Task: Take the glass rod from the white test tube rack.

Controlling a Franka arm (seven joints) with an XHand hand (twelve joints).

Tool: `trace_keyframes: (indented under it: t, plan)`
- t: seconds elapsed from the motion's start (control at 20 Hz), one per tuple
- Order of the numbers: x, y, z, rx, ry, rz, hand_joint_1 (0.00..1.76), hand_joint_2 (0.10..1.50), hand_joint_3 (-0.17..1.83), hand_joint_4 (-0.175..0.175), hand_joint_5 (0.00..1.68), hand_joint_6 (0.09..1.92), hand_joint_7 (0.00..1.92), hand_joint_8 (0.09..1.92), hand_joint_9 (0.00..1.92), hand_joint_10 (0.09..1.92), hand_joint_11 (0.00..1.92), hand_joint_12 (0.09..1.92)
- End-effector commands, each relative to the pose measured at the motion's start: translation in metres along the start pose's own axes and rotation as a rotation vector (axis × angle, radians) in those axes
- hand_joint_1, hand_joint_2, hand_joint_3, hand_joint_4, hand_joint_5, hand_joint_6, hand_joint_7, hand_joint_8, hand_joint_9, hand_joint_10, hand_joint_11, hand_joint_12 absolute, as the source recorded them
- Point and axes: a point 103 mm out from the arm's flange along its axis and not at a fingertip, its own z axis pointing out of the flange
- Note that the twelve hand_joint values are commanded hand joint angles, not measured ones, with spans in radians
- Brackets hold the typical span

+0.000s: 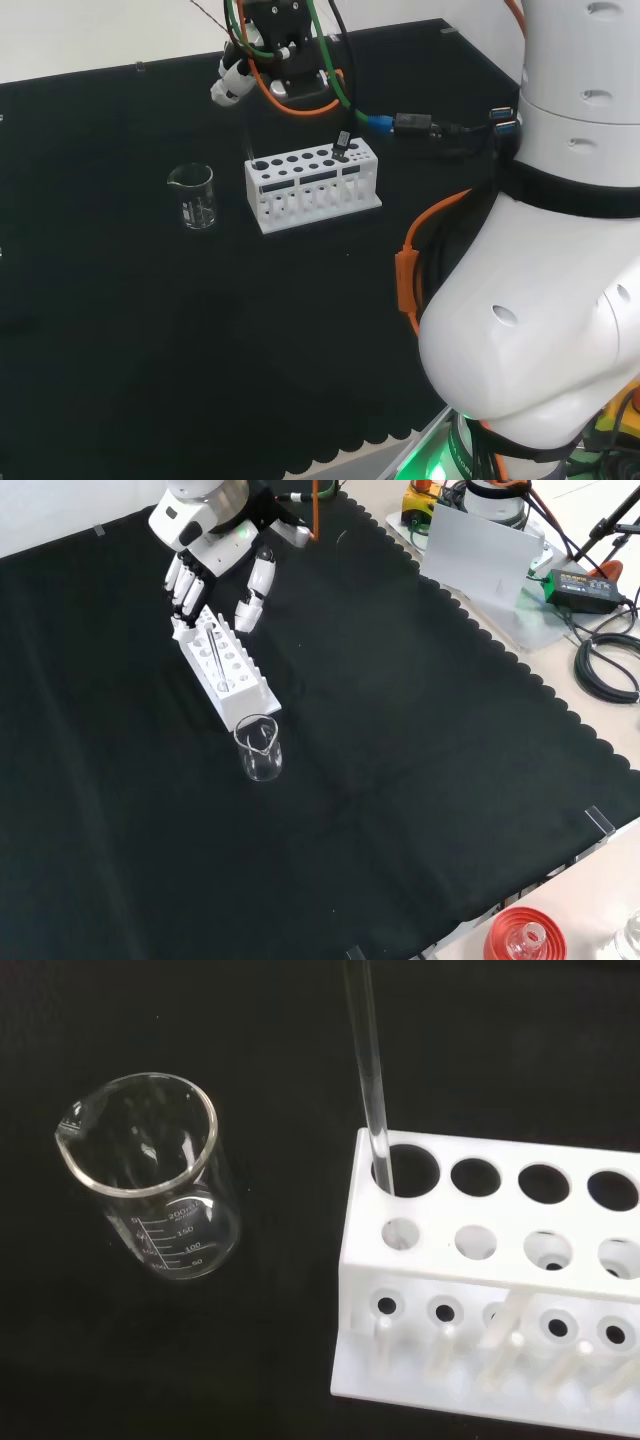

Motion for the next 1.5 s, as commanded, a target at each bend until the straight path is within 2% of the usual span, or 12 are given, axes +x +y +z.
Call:
trace_keyframes:
  t: [0.05, 0.2, 0.35, 0.8, 1.2, 1.5]
  plan:
    - [-0.004, 0.007, 0.010, 0.005, 0.014, -0.004, 0.60, 1.14, -0.17, -0.041, 0.50, 0.23, 0.41, 0.77, 0.67, 0.76, 0.51, 1.35]
    - [-0.006, 0.012, 0.016, 0.013, 0.022, -0.008, 0.61, 1.14, -0.17, -0.043, 0.43, 0.47, 0.42, 0.77, 0.69, 0.75, 0.55, 1.33]
    - [-0.007, 0.018, 0.020, 0.019, 0.028, -0.013, 0.63, 1.14, -0.17, -0.043, 0.40, 0.58, 0.43, 0.77, 0.71, 0.74, 0.58, 1.33]
    - [-0.012, 0.031, 0.027, 0.029, 0.036, -0.014, 0.69, 1.16, -0.17, -0.050, 0.41, 0.74, 0.49, 0.77, 0.79, 0.72, 0.70, 1.28]
    - [-0.025, 0.032, 0.022, -0.041, 0.028, -0.016, 0.85, 1.21, -0.17, -0.087, 0.58, 0.90, 0.67, 0.73, 1.00, 0.62, 0.94, 1.18]
    - [-0.022, 0.035, 0.024, -0.004, 0.046, -0.015, 0.87, 1.20, -0.17, -0.094, 0.59, 0.90, 0.74, 0.72, 1.07, 0.59, 1.02, 1.17]
